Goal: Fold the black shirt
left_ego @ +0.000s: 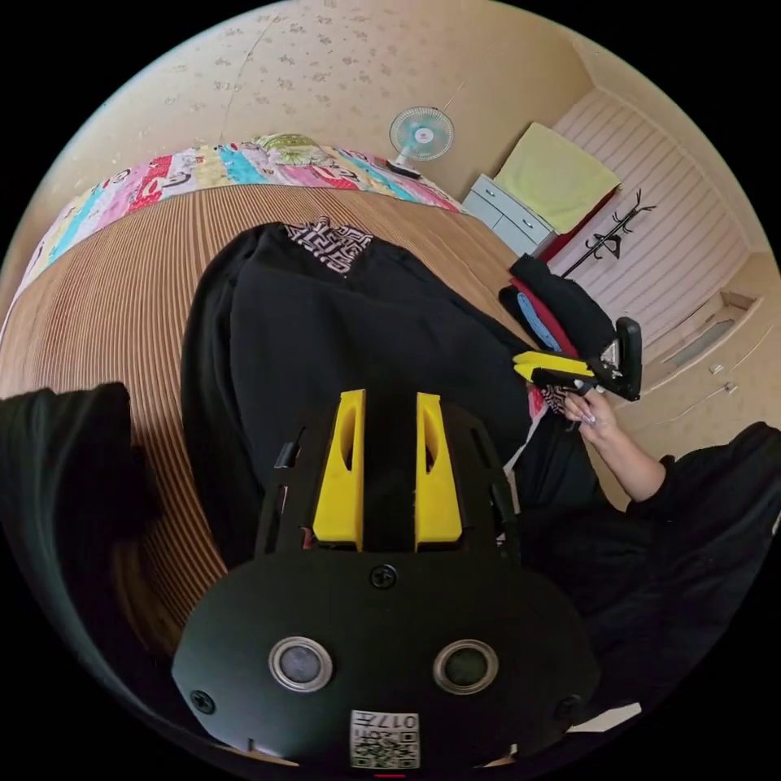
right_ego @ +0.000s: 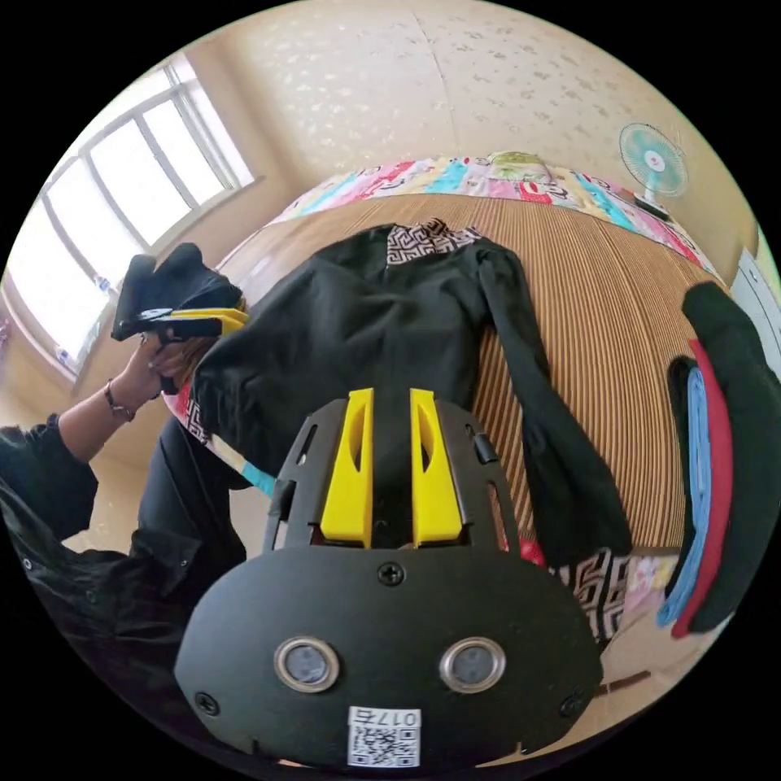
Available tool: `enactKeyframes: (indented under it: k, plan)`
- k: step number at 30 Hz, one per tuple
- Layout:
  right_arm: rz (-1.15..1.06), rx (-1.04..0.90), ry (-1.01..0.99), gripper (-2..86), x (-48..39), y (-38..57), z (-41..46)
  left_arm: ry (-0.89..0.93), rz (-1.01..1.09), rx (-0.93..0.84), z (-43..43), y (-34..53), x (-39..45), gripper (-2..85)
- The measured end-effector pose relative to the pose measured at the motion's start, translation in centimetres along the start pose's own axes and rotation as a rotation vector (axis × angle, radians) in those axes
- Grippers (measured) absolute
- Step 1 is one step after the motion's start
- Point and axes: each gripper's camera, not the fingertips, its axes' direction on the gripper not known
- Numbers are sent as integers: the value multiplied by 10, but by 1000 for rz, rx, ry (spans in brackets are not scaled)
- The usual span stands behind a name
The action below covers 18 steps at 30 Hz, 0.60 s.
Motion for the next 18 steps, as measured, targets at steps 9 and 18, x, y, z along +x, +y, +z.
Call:
enactKeyframes:
  k: [9,18]
  plan:
    - [130,-168,-165,117,81,34,23,-118,-274,120,-58,121,-30,100]
    - [232,-139,-557,25,147,63,54,-80,-310,50,-79,150,-73,91]
